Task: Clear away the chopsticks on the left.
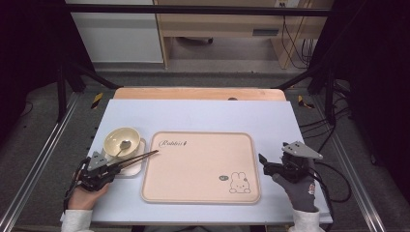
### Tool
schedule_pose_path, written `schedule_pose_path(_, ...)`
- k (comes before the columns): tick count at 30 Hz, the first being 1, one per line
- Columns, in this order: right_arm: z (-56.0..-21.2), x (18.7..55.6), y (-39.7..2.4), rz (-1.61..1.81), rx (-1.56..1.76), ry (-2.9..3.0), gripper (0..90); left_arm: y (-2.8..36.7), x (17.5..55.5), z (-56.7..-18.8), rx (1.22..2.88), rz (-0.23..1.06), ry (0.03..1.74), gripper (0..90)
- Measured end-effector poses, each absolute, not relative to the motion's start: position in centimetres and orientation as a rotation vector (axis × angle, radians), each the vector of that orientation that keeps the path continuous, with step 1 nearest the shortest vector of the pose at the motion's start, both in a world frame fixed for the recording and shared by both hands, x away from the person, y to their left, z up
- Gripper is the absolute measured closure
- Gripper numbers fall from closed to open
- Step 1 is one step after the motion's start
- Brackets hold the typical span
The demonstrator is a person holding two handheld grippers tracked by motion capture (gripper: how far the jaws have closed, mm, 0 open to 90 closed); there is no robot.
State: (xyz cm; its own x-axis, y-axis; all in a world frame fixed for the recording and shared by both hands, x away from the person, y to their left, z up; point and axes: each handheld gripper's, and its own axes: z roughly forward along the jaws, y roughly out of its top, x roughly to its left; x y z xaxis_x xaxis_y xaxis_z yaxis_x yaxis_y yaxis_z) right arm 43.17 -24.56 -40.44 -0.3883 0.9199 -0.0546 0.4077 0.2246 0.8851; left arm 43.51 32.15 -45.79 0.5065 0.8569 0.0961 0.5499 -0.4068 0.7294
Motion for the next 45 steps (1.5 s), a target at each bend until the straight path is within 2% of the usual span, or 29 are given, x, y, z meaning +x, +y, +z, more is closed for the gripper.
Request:
schedule_pose_path(15,-40.4,43.1,-24.6,1.106,1.222,1.909,7.1,31.8,43.6,-45.7,2.096,0.595,1.161,83.2)
schedule_pose_path(22,-40.4,43.2,-24.6,1.107,1.222,1.909,7.0,31.4,43.9,-45.8,2.089,0.577,1.154,74.3)
schedule_pose_path(25,-40.4,43.2,-24.6,1.107,1.22,1.91,7.0,31.3,44.1,-46.0,2.079,0.566,1.163,74.4)
schedule_pose_path(45,-40.4,43.2,-24.7,1.11,1.229,1.914,6.0,31.0,44.1,-46.3,2.089,0.49,1.138,84.3)
